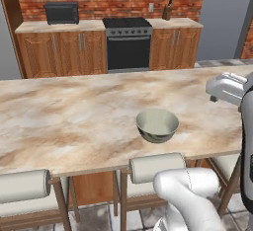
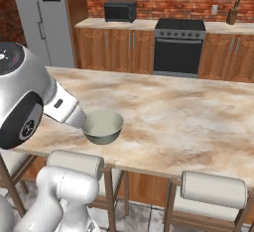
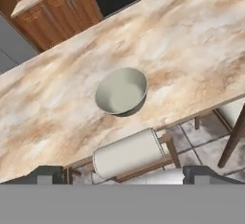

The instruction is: Pick up the bowls from the cabinet and place each bowl in front of a stool on the dining counter.

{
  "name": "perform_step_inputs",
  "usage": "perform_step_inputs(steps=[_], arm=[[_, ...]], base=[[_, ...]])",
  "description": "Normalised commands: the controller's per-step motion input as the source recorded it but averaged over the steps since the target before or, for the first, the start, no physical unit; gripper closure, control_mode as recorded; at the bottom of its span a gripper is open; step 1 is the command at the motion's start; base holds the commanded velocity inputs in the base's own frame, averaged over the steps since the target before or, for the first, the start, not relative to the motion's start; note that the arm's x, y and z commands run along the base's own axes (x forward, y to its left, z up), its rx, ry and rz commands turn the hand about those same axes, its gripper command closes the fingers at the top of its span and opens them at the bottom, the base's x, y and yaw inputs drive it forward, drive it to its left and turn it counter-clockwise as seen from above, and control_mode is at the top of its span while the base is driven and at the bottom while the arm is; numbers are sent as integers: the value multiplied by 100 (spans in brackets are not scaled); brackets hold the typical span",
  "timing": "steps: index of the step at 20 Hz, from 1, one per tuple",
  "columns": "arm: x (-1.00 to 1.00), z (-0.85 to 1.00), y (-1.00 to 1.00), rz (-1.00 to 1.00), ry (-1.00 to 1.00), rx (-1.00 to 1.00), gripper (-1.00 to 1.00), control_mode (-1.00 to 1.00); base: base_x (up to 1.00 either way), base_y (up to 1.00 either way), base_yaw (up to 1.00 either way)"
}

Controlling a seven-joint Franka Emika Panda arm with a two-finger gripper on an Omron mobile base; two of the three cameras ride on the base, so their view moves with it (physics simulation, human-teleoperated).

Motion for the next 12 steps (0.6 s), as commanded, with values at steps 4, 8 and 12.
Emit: perform_step_inputs(steps=[4,8,12], arm=[[-45,1,20,23,4,-22,-100,-100],[-30,4,15,8,3,-14,-100,100],[0,0,0,0,0,0,-100,100]], base=[[0,0,0],[-34,19,7],[-71,39,11]])
